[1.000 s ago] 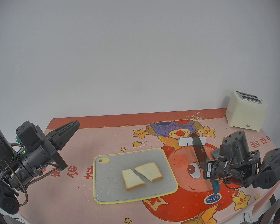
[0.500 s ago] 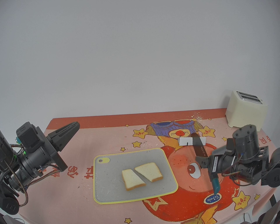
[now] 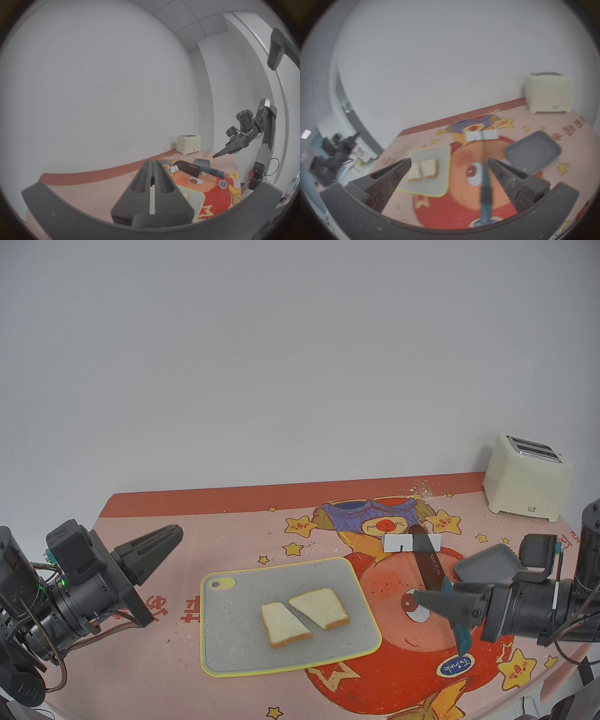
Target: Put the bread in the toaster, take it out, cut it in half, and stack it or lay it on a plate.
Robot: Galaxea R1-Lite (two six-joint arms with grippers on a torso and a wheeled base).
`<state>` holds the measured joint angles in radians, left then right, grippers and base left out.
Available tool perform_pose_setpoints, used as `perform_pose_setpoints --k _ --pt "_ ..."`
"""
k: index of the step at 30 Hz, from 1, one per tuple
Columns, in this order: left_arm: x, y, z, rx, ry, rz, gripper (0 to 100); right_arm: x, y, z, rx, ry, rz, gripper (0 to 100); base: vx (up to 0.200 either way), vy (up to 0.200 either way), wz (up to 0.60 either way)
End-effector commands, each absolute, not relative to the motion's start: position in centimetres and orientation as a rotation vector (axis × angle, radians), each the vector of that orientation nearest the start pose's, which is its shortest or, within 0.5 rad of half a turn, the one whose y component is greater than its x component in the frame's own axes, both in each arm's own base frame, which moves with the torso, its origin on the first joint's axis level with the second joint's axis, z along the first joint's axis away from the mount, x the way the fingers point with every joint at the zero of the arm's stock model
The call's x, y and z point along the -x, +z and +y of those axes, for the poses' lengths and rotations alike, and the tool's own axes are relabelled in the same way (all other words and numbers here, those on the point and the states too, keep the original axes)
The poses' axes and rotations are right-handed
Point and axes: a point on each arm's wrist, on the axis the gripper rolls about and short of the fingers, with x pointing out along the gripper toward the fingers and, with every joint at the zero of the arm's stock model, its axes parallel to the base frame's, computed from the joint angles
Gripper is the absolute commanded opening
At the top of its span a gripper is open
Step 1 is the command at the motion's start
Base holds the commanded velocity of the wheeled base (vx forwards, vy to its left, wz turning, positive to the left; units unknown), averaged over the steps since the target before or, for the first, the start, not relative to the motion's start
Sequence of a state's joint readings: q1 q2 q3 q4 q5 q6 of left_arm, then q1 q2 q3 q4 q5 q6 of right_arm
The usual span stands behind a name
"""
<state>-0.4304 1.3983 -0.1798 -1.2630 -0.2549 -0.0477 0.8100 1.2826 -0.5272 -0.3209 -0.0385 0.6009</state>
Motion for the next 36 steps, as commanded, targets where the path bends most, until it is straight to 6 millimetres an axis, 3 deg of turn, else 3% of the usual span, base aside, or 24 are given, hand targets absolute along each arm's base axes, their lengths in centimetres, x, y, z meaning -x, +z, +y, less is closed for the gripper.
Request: perform_pose_setpoints --k 1,2,3,5,10,14,21,28,36 --pt "-17.0 13.3 -8.9 0.042 -0.708 0.124 0 -15.6 16.8 16.9 -0.392 0.679 0.673 100 0.000 0.000 0.00" --pt "-17.0 13.3 -8.9 0.042 -0.708 0.124 0 -15.6 16.8 16.9 -0.392 0.679 0.673 100 0.000 0.000 0.00" --pt "-17.1 12.3 -9.1 0.037 -0.712 0.174 0 -17.2 16.3 18.4 -0.399 0.679 0.645 0 0.000 0.000 0.00" --pt "-17.0 11.5 -9.6 0.035 -0.732 0.217 0 -18.2 15.6 19.6 -0.387 0.673 0.631 0 0.000 0.000 0.00" --pt "-16.6 10.3 -11.0 0.078 -0.791 0.310 0 -19.3 14.7 19.4 -0.345 0.597 0.603 0 0.000 0.000 0.00" --pt "-15.9 9.4 -12.3 0.219 -0.821 0.436 0 -20.2 13.8 19.5 -0.323 0.542 0.604 0 0.000 0.000 0.00" --pt "-14.7 8.3 -12.6 0.329 -0.779 0.626 0 -21.2 10.0 20.5 -0.237 0.420 0.645 0 0.000 0.000 0.00" --pt "-14.8 7.7 -12.4 0.301 -0.666 0.665 0 -20.9 8.5 21.9 -0.239 0.474 0.594 0 0.000 0.000 0.00" --pt "-15.5 8.0 -12.8 0.306 -0.651 0.640 0 -20.6 8.3 21.8 -0.216 0.485 0.578 0 0.000 0.000 0.00"
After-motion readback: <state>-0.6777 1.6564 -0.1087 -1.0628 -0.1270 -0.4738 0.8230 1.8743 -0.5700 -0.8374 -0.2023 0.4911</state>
